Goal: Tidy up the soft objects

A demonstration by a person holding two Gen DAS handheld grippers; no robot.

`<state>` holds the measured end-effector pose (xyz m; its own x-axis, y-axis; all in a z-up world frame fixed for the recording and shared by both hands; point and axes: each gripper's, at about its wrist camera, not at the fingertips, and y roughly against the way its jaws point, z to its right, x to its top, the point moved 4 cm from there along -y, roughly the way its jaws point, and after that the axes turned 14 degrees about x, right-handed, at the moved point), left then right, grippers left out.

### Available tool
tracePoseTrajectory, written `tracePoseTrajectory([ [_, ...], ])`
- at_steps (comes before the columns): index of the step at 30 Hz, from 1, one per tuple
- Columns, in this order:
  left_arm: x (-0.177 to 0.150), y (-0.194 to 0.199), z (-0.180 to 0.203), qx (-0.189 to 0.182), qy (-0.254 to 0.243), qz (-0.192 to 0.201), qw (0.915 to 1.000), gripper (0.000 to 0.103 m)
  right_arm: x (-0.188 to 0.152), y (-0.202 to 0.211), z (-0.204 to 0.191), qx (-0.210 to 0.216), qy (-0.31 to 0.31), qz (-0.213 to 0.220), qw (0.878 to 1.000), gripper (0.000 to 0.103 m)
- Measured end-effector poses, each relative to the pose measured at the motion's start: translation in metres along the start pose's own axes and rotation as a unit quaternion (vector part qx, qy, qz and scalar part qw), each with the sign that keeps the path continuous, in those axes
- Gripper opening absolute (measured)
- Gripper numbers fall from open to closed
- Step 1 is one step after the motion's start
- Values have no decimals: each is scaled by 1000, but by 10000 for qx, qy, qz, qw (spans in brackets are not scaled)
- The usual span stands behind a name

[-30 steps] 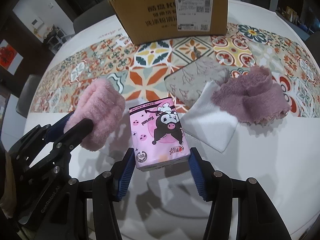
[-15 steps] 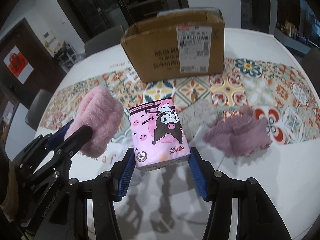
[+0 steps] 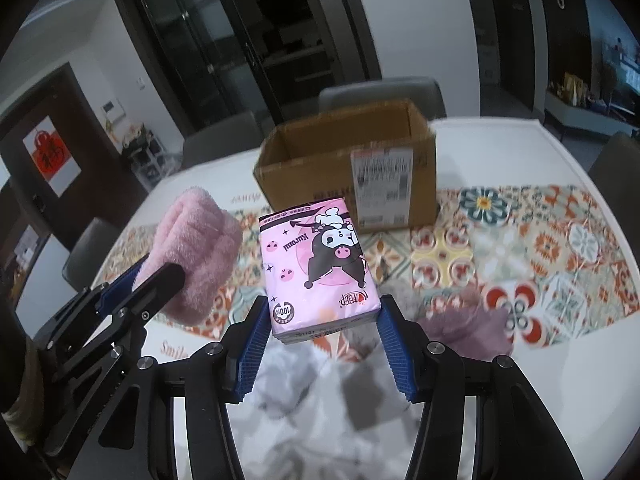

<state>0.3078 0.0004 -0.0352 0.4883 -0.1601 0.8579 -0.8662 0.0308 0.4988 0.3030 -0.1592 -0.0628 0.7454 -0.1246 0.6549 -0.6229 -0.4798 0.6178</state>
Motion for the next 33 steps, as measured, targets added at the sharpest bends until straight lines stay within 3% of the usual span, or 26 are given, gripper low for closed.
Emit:
tracePoseTrajectory([
  [15, 58, -12, 4, 136, 108, 598, 9981, 25, 58, 15, 7, 71, 185, 699, 9974, 55],
  [33, 100, -65, 3, 273, 142, 785, 9964, 25, 120, -12, 22, 68, 383, 1007, 9942, 55],
])
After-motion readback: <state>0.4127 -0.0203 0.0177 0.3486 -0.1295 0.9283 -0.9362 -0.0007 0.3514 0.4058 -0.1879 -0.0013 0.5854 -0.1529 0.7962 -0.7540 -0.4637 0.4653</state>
